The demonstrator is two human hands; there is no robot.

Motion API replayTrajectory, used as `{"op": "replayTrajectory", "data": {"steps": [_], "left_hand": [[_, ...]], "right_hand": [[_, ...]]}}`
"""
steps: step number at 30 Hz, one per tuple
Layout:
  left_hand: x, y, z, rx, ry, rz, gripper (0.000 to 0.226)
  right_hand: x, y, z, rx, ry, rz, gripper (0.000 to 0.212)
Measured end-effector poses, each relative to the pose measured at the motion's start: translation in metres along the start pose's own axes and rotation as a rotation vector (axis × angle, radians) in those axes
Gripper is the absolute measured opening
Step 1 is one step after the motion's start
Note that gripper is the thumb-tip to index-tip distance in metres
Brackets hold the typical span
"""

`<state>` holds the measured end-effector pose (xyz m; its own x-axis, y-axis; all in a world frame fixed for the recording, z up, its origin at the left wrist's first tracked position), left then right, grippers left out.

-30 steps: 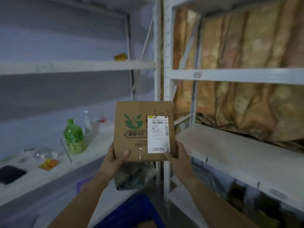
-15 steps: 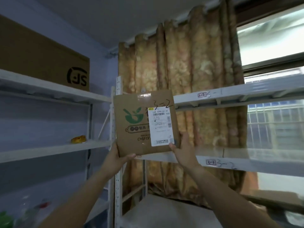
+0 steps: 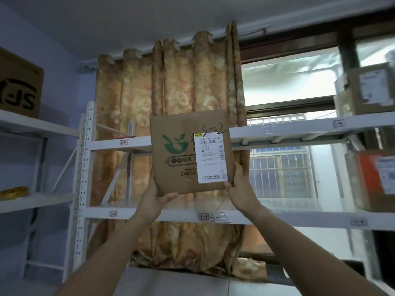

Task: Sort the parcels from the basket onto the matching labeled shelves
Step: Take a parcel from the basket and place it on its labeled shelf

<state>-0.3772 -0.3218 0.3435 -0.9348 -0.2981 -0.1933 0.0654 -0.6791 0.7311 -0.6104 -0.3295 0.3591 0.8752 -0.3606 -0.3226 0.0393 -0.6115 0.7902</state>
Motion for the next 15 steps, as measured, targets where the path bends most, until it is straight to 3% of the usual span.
{"op": "replayTrajectory", "data": {"steps": [8, 15], "left_hand": [[0.059, 0.012, 0.006, 0.017, -0.043, 0.020, 0.079], [0.060, 0.023, -0.035, -0.033, -0.054, 0.028, 0.087]], "right_hand": [[-0.042, 0.003, 0.037, 0.001, -0.112, -0.050, 0.063], [-0.003, 0.010, 0.071, -0.014, -0.084, -0.045, 0.066]]}}
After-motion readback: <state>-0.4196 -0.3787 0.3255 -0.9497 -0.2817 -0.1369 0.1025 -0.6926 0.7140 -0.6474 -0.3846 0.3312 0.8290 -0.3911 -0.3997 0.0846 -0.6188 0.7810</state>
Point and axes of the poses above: each hand's wrist, its own y-axis towards the middle knuckle, its own x-axis out of the palm, z = x × y, the point moved 5 cm from there along y, towards the middle knuckle, and after that the axes turned 5 degrees about -y, right-handed, at the moved point
